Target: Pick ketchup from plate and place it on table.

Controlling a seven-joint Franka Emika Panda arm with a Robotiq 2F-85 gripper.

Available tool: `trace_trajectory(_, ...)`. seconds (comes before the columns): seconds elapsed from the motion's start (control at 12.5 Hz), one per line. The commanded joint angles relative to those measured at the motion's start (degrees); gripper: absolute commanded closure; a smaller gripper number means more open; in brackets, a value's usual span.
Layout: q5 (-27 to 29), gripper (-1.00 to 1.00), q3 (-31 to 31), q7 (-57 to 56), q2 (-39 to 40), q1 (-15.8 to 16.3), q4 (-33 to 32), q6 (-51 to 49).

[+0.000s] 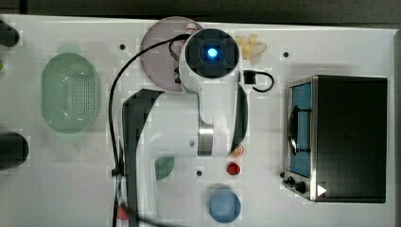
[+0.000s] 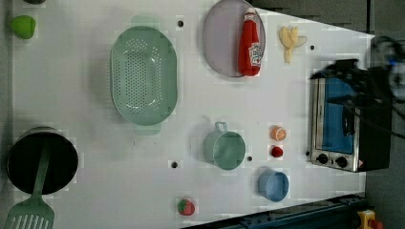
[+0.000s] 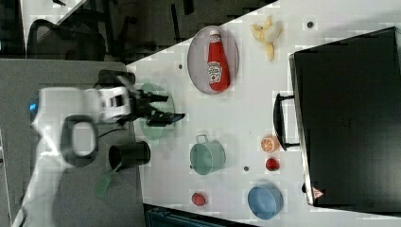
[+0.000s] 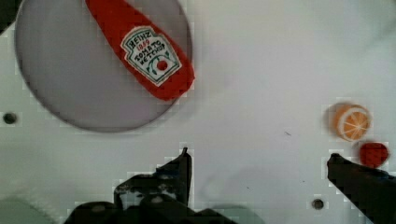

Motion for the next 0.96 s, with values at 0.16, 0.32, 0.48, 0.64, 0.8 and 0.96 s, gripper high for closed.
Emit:
trace_trajectory(0.16,-0.06,-1.0,1.56,-3.43,5.18,0.92,-0.29,7.87)
trace_trajectory(0.32,-0.08,-1.0,1.66,-10.76,9.92,1.07,0.22,12.23)
trace_trajectory(0.48,-0.12,-1.0,1.68,-19.58,14.52,1.12,2.08,15.43)
trace_trajectory(0.64,-0.15,-1.0,1.7,-28.27,18.83,1.19,5.11,16.58)
trace_trajectory(0.8,-0.16,-1.0,1.71,-35.38,23.06,1.37,9.12,16.59)
trace_trajectory(0.96,-0.22,-1.0,1.7,-38.88,26.89,1.65,13.1,16.62)
